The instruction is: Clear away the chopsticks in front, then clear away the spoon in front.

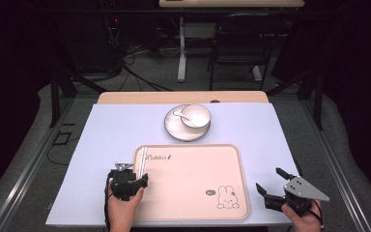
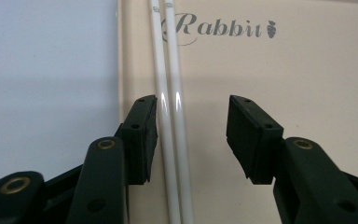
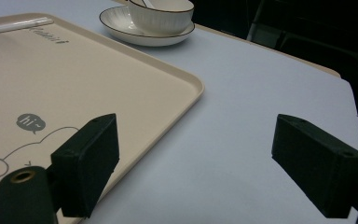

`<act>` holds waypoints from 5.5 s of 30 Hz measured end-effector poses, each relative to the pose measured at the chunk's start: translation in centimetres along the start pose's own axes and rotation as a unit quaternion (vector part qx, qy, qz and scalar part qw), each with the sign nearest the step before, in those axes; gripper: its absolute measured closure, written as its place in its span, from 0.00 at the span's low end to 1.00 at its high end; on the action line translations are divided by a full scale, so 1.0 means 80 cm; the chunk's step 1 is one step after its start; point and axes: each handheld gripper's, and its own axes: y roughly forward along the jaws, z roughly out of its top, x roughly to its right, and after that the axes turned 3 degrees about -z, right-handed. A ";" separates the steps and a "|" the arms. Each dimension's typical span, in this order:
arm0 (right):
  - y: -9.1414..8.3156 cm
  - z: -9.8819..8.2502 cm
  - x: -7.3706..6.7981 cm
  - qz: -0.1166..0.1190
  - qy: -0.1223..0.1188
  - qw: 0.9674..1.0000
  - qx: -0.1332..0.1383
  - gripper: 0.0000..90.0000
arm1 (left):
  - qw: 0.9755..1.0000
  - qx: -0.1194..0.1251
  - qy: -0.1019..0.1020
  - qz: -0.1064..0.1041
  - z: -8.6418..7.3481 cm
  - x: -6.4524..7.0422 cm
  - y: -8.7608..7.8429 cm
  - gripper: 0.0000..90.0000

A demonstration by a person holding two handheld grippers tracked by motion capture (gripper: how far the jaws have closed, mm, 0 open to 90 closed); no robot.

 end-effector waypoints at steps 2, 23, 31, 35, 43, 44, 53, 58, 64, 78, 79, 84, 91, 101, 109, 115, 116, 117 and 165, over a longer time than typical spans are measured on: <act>0.000 0.000 0.000 0.000 0.000 1.000 0.000 0.16 | 1.000 0.002 0.000 -0.004 0.001 0.000 0.000 0.56; 0.001 -0.001 0.000 -0.002 0.004 1.000 -0.003 0.16 | 0.999 0.015 0.047 0.010 0.040 0.011 0.003 0.37; 0.000 -0.001 0.000 -0.002 0.003 1.000 -0.002 0.16 | 0.998 0.024 0.052 -0.001 0.073 0.023 0.001 0.39; 0.000 -0.001 0.000 -0.001 0.003 1.000 -0.002 0.16 | 0.998 0.029 0.046 -0.010 0.086 0.028 0.004 0.40; 0.001 -0.001 0.000 -0.002 0.003 1.000 -0.002 0.16 | 0.998 0.049 0.032 -0.019 0.113 0.033 0.009 0.40; 0.001 -0.001 0.000 -0.002 0.004 1.000 -0.003 0.16 | 0.998 0.052 0.030 -0.020 0.116 0.034 0.009 0.40; 0.006 0.001 0.000 -0.001 0.006 1.000 -0.004 0.16 | 0.997 0.056 0.029 -0.034 0.145 0.048 0.026 0.40; 0.009 0.001 0.000 0.001 0.000 1.000 -0.004 0.16 | 0.997 0.058 0.029 -0.049 0.158 0.056 0.041 0.40; 0.004 0.001 0.001 0.002 0.006 1.000 0.001 0.16 | 0.997 0.061 0.018 -0.054 0.176 0.065 0.055 0.39; 0.005 0.001 0.001 0.003 0.004 1.000 0.001 0.16 | 0.996 0.063 0.005 -0.065 0.209 0.083 0.073 0.39; 0.005 0.002 0.001 0.003 0.005 1.000 0.001 0.16 | 0.996 0.063 0.002 -0.067 0.211 0.085 0.075 0.39; 0.006 0.002 0.001 0.004 0.003 1.000 0.002 0.16 | 0.996 0.062 0.004 -0.065 0.218 0.091 0.084 0.39; 0.006 0.002 0.002 0.005 0.004 1.000 0.003 0.16 | 0.996 0.057 -0.008 -0.062 0.228 0.094 0.101 0.39; 0.005 0.002 0.002 0.005 0.005 1.000 0.004 0.16 | 0.997 0.051 -0.018 -0.056 0.239 0.099 0.130 0.39; 0.006 0.002 0.002 0.007 0.006 1.000 0.005 0.16 | 0.997 0.044 -0.030 -0.051 0.241 0.101 0.158 0.39; 0.006 0.002 0.002 0.008 0.007 1.000 0.005 0.16 | 0.997 0.037 -0.031 -0.057 0.238 0.105 0.177 0.39; 0.005 0.002 0.002 0.008 0.006 1.000 0.005 0.16 | 0.997 0.035 -0.030 -0.057 0.238 0.106 0.179 0.39; 0.005 0.002 0.003 0.008 0.007 1.000 0.005 0.16 | 0.997 0.035 -0.029 -0.056 0.238 0.106 0.181 0.39; 0.003 0.001 0.003 0.009 0.007 1.000 0.004 0.16 | 0.997 0.046 -0.025 -0.060 0.235 0.108 0.196 0.75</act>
